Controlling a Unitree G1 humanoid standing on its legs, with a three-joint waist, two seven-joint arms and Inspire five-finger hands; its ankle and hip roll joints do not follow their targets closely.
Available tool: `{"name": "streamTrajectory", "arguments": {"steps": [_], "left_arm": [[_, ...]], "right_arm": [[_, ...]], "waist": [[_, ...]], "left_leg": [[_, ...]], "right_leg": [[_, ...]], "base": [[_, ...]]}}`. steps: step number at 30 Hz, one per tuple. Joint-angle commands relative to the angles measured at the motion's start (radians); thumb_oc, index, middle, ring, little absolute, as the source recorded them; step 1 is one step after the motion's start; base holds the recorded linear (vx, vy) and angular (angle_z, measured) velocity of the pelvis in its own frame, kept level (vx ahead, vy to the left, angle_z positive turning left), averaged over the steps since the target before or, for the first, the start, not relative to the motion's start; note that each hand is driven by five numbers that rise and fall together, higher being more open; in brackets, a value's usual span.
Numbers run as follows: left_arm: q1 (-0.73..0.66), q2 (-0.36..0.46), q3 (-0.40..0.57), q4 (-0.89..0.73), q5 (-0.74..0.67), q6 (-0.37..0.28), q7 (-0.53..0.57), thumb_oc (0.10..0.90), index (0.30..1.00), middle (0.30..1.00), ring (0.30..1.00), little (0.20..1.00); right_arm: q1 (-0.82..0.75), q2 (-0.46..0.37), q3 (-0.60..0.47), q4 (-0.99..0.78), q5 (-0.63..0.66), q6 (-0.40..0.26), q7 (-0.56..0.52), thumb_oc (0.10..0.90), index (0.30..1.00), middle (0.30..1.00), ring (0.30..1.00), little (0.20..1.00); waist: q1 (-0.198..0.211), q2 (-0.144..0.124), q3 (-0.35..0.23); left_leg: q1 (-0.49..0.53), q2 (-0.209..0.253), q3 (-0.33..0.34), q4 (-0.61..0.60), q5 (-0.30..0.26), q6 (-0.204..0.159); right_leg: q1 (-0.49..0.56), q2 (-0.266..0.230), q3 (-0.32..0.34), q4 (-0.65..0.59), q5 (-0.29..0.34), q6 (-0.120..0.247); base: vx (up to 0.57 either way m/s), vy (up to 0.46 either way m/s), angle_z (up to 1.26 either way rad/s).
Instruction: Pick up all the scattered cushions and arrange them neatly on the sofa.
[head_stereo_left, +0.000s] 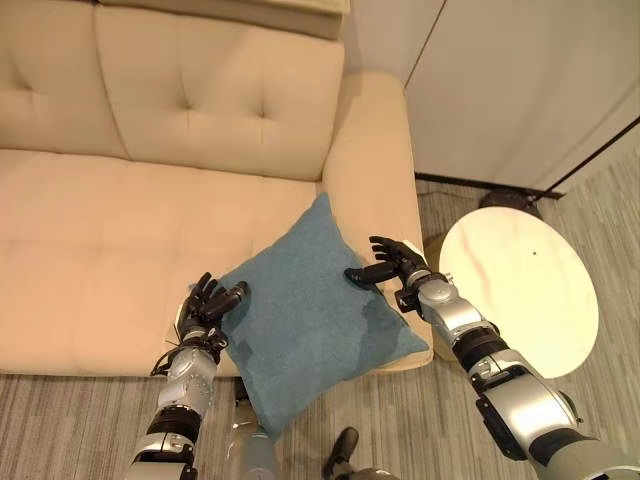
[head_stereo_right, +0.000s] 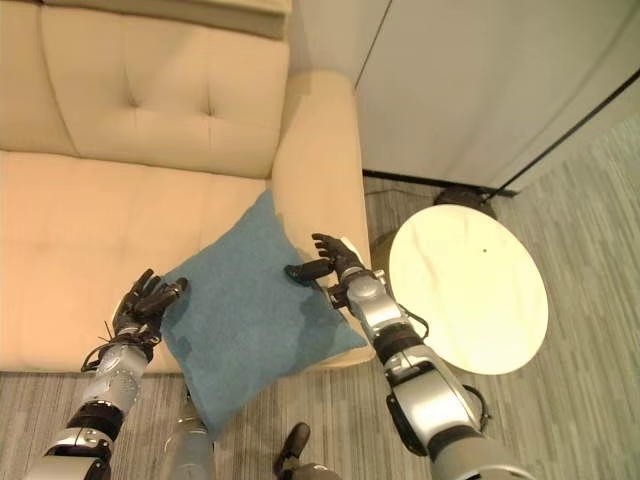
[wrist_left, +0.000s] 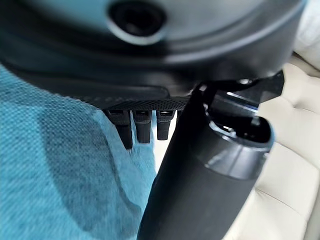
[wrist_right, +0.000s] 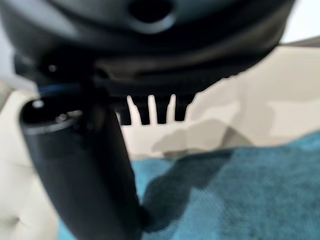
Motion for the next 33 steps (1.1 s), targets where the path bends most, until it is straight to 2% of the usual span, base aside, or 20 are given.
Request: {"name": "streamTrajectory", "arguments": {"steps": [1, 5, 11, 16, 18, 20, 22, 29, 33], "left_arm": [[-0.072, -0.008, -0.049, 0.108, -0.036, 0.003, 0.006, 0.8, 0.9, 0.9, 0.9, 0.9], [-0.12, -0.005, -0.043, 0.202, -0.05, 0.018, 0.0, 0.8, 0.9, 0.9, 0.9, 0.9], [-0.18, 0.004, -0.065, 0.27, 0.004, 0.012, 0.031, 0.8, 0.9, 0.9, 0.9, 0.9], [-0.169, -0.016, -0.074, 0.2, 0.019, -0.011, 0.078, 0.8, 0.9, 0.9, 0.9, 0.9], [-0.127, 0.0, -0.078, 0.098, 0.081, -0.026, 0.138, 0.8, 0.9, 0.9, 0.9, 0.9], [-0.105, -0.004, -0.076, 0.054, 0.106, -0.03, 0.164, 0.8, 0.9, 0.9, 0.9, 0.9], [-0.06, 0.0, -0.044, -0.033, 0.143, -0.029, 0.227, 0.8, 0.9, 0.9, 0.9, 0.9], [-0.018, -0.013, 0.014, -0.103, 0.136, -0.01, 0.315, 0.8, 0.9, 0.9, 0.9, 0.9], [-0.026, -0.024, 0.008, -0.029, 0.067, -0.003, 0.26, 0.8, 0.9, 0.9, 0.9, 0.9]], "right_arm": [[-0.16, -0.015, 0.043, -0.006, -0.029, -0.08, -0.026, 0.8, 0.9, 0.9, 0.9, 0.9], [-0.157, 0.016, 0.059, -0.016, -0.001, -0.084, -0.01, 0.8, 0.9, 0.9, 0.9, 0.9], [-0.086, 0.056, 0.031, -0.104, 0.169, -0.147, 0.015, 0.8, 0.9, 0.9, 0.9, 0.9], [-0.012, 0.026, 0.016, -0.193, 0.222, -0.163, -0.003, 0.8, 0.9, 0.9, 0.9, 0.9], [0.056, -0.011, -0.009, -0.213, 0.214, -0.156, -0.026, 0.8, 0.9, 0.9, 0.9, 0.9], [0.094, -0.014, -0.024, -0.225, 0.214, -0.156, -0.032, 0.8, 0.9, 0.9, 0.9, 0.9], [0.173, -0.037, -0.064, -0.248, 0.217, -0.151, -0.035, 0.8, 0.9, 0.9, 0.9, 0.9], [0.332, -0.044, -0.101, -0.311, 0.209, -0.134, -0.033, 0.8, 0.9, 0.9, 0.9, 0.9], [0.339, -0.018, -0.091, -0.293, 0.22, -0.13, -0.036, 0.8, 0.9, 0.9, 0.9, 0.9]], "waist": [[0.004, -0.014, 0.006], [-0.005, -0.029, 0.017], [-0.011, -0.052, 0.03], [-0.006, -0.063, 0.037], [-0.002, -0.061, 0.033], [0.003, -0.062, 0.032], [0.019, -0.064, 0.032], [0.05, -0.076, 0.022], [0.065, -0.095, 0.023]], "left_leg": [[-0.049, -0.013, -0.038, -0.006, -0.072, -0.02], [-0.058, -0.008, -0.04, -0.006, -0.072, -0.022], [-0.074, -0.004, -0.051, -0.008, -0.07, -0.026], [-0.066, -0.01, -0.059, -0.011, -0.077, -0.025], [-0.055, -0.022, -0.071, -0.013, -0.084, -0.016], [-0.05, -0.025, -0.075, -0.013, -0.086, -0.013], [-0.044, -0.033, -0.085, -0.014, -0.088, -0.009], [-0.044, -0.045, -0.113, -0.017, -0.092, -0.006], [-0.051, -0.047, -0.129, -0.014, -0.094, -0.008]], "right_leg": [[-0.003, -0.033, 0.013, 0.019, -0.102, 0.028], [-0.019, -0.031, 0.017, 0.018, -0.095, 0.031], [-0.036, -0.029, 0.01, 0.013, -0.085, 0.037], [-0.032, -0.032, 0.001, 0.011, -0.084, 0.043], [-0.023, -0.034, 0.005, 0.015, -0.091, 0.04], [-0.017, -0.035, 0.0, 0.015, -0.092, 0.04], [-0.005, -0.038, -0.014, 0.015, -0.095, 0.04], [0.017, -0.035, -0.056, 0.01, -0.101, 0.041], [0.02, -0.028, -0.069, 0.011, -0.106, 0.039]], "base": [[0.0, 0.0, 0.0], [0.0, 0.0, 0.0], [0.0, 0.0, 0.0], [0.01, -0.007, 0.01], [0.03, -0.008, 0.11], [0.01, -0.014, 0.27], [0.01, -0.029, 0.24], [0.01, -0.03, 0.17], [0.01, -0.019, 0.18]]}}
